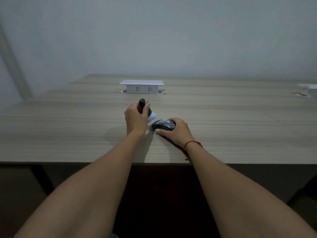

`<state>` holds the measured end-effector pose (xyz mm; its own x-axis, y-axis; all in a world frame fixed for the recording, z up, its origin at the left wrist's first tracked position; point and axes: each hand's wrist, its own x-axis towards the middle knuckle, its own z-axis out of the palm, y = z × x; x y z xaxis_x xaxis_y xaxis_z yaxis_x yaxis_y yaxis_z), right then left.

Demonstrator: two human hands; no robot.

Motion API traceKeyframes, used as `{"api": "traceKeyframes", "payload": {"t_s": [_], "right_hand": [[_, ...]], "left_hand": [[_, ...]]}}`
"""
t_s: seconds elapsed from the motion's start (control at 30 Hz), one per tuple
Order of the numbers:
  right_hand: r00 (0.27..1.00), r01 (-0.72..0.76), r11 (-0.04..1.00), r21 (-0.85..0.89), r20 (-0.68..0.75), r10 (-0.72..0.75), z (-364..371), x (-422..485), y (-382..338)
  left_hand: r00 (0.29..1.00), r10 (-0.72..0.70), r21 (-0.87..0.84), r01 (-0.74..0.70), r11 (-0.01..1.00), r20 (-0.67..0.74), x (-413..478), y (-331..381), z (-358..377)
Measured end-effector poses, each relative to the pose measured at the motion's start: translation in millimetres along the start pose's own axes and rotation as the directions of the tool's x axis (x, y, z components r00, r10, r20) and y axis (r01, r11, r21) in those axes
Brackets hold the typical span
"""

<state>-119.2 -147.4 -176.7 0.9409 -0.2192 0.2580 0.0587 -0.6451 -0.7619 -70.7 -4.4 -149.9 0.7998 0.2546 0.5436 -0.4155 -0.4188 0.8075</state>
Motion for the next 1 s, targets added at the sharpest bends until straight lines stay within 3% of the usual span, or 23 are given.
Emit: {"api": "traceKeyframes", "payload": {"t_s": [0.2, 0.73, 1.0], "right_hand": [[1.0, 0.023, 0.999, -0.032, 0.016, -0.023, 3, 5, 1], [0.999, 0.035, 0.997, -0.069, -0.001, -0.035, 5, 5, 2], [0.999, 0.031, 0.994, -0.103, 0.012, -0.03, 3, 3, 0]], "left_hand": [[0.992, 0.119, -0.002, -0.119, 0.993, 0.05, 5, 25, 14], [0.998, -0.042, 0.118, 0.046, 0.992, -0.043, -18, 0, 15], [0.995, 0.027, -0.025, -0.03, 0.999, -0.096, -15, 20, 15]]}}
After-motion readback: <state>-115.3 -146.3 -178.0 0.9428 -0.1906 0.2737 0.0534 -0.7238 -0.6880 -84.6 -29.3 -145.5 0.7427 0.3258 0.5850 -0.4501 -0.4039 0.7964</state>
